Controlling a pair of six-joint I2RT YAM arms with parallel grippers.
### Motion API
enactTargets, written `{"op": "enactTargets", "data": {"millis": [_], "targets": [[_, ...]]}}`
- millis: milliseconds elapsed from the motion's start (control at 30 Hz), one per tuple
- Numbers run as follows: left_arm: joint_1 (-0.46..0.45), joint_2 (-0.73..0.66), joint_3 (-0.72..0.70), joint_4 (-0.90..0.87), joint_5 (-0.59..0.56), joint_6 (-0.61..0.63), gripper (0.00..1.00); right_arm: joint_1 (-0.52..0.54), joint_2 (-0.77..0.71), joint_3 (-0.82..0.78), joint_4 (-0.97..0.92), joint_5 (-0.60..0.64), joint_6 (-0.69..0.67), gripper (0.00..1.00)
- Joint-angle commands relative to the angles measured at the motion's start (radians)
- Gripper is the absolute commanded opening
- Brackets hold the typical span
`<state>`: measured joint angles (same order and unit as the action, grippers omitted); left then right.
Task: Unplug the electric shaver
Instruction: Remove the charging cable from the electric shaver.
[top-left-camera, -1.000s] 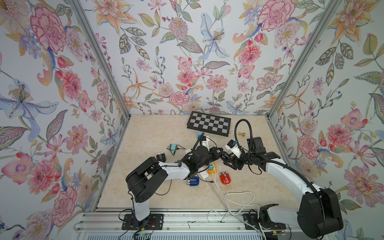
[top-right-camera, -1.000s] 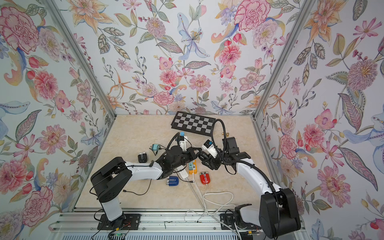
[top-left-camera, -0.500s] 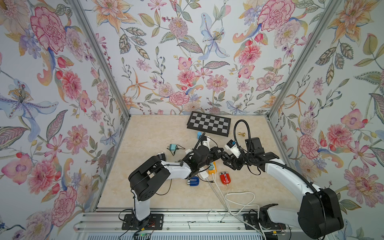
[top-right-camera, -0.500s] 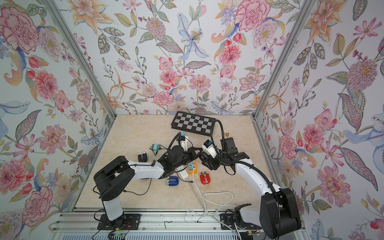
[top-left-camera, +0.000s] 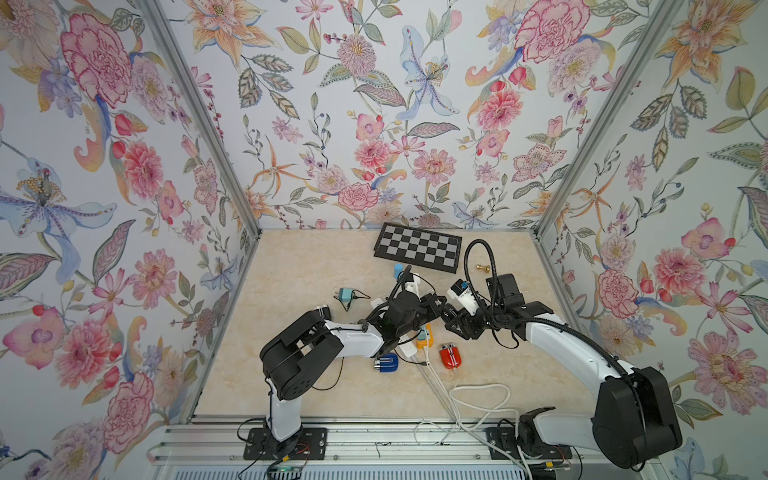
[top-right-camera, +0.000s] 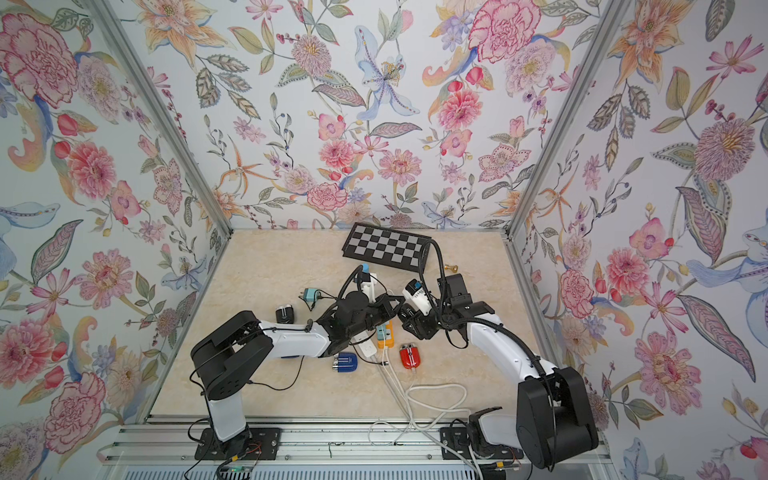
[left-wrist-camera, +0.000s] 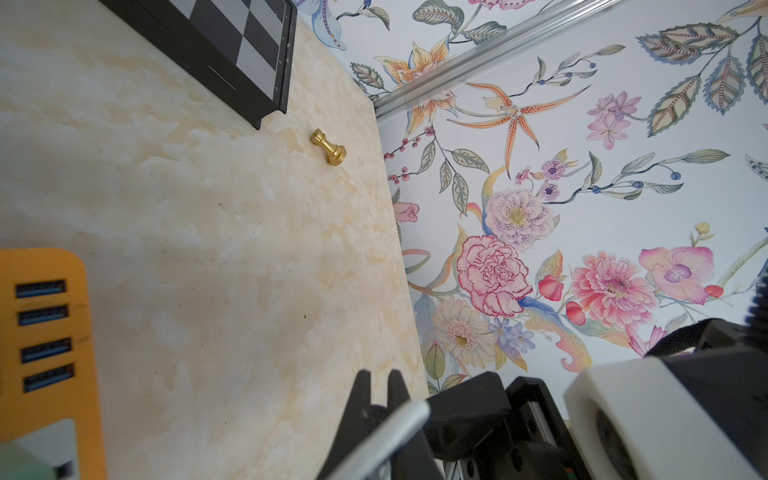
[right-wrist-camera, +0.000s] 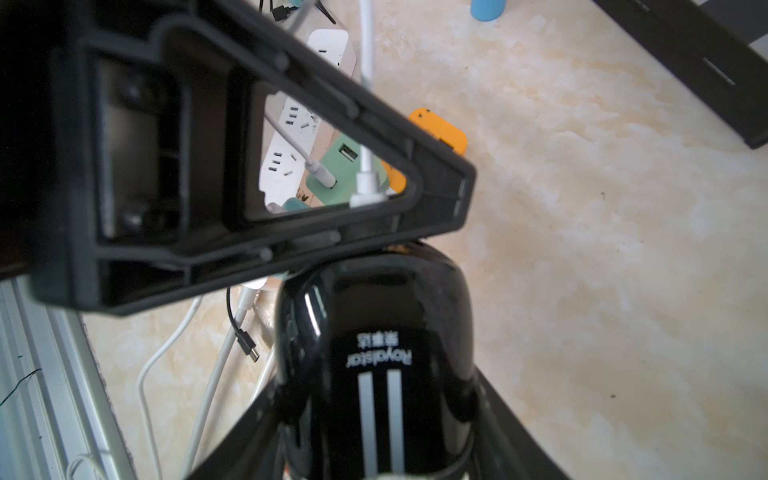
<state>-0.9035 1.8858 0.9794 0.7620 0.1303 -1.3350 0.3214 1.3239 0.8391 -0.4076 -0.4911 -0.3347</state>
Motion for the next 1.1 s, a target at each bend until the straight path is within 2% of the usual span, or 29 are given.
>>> {"op": "enactTargets", "data": {"millis": [0,267,500,667,933,1067], "targets": [[-0.031,0.011,0.047,0.051,0.06,-0.006,0.0,0.017,0.015,0.043,0.039,-0.05,0.016,0.61],[-0.034,0.005,0.041,0.058,0.064,-0.003,0.0,0.003,0.031,0.052,0.05,-0.071,0.016,0.65],[-0.035,0.018,0.048,0.085,0.09,-0.003,0.0,-0.01,0.055,0.072,0.061,-0.128,0.009,0.61],[-0.035,0.027,0.053,0.11,0.112,-0.003,0.0,-0.039,0.054,0.069,0.079,-0.17,0.002,0.62],[-0.038,0.011,0.066,0.012,0.077,0.013,0.0,-0.027,0.029,0.064,0.082,-0.169,0.058,0.44],[-0.044,0.0,0.069,-0.032,0.061,0.017,0.0,0.003,-0.017,0.04,0.08,-0.144,0.075,0.43]]}}
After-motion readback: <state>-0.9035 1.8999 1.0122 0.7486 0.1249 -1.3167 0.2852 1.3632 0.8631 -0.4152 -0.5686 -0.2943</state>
